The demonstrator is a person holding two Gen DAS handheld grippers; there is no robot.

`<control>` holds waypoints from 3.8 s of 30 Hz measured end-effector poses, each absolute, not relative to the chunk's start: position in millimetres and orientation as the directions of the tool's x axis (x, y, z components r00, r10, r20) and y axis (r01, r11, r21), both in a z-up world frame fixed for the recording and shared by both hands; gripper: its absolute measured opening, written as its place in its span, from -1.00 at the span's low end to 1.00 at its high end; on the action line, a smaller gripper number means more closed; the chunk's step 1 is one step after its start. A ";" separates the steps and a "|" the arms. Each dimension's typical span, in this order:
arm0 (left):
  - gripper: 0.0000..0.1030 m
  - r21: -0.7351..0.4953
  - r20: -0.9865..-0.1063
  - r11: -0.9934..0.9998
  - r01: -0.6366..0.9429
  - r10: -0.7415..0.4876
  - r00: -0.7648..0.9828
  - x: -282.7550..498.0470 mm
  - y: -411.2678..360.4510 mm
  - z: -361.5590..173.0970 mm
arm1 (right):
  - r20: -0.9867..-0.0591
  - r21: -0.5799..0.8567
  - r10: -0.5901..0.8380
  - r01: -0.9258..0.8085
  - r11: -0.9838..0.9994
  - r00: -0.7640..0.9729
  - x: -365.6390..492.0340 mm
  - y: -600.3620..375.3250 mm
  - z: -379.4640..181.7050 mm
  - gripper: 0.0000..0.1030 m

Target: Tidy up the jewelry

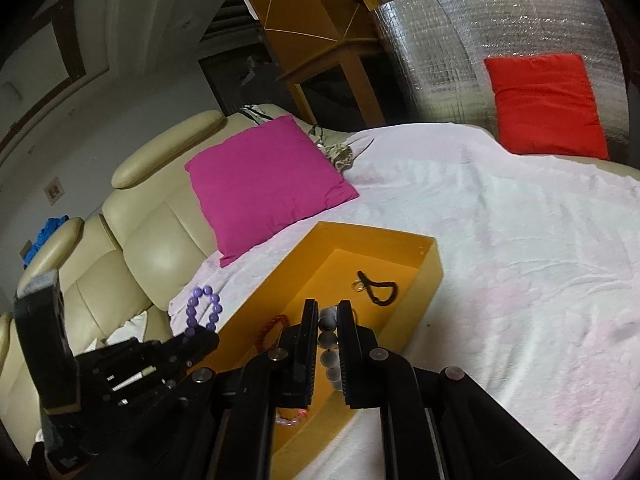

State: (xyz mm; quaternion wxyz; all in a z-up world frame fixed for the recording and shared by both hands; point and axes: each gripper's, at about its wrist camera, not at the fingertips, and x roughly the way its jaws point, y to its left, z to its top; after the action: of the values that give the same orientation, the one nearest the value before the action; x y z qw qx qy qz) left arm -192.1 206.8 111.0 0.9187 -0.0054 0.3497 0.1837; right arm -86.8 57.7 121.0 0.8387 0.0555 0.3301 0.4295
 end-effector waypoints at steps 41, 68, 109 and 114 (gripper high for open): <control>-0.80 0.123 -0.797 0.941 -0.315 0.282 0.534 -193.2 205.9 34.7 | -0.631 0.424 0.719 -0.646 0.635 0.292 -65.9 133.0 48.0 -0.78; 0.60 0.177 -0.656 0.892 -0.416 0.422 0.626 -231.7 183.7 128.8 | -0.639 0.167 0.580 -0.645 0.746 0.505 -137.3 31.3 134.3 0.11; 0.69 0.209 -0.453 0.781 -0.589 0.611 0.650 -350.9 170.3 234.0 | -0.672 -0.006 0.393 -0.535 0.845 0.628 -266.2 29.1 200.5 0.28; 0.69 0.206 -0.449 0.779 -0.592 0.613 0.650 -353.4 175.2 233.7 | -0.665 -0.024 0.384 -0.532 0.847 0.640 -269.4 35.7 201.6 0.28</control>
State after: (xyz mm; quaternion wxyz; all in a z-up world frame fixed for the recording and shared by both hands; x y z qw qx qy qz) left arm -353.4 175.2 233.7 0.9082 0.0206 0.2549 0.3315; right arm -269.4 35.7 201.6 0.8991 -0.1091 0.3391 0.2545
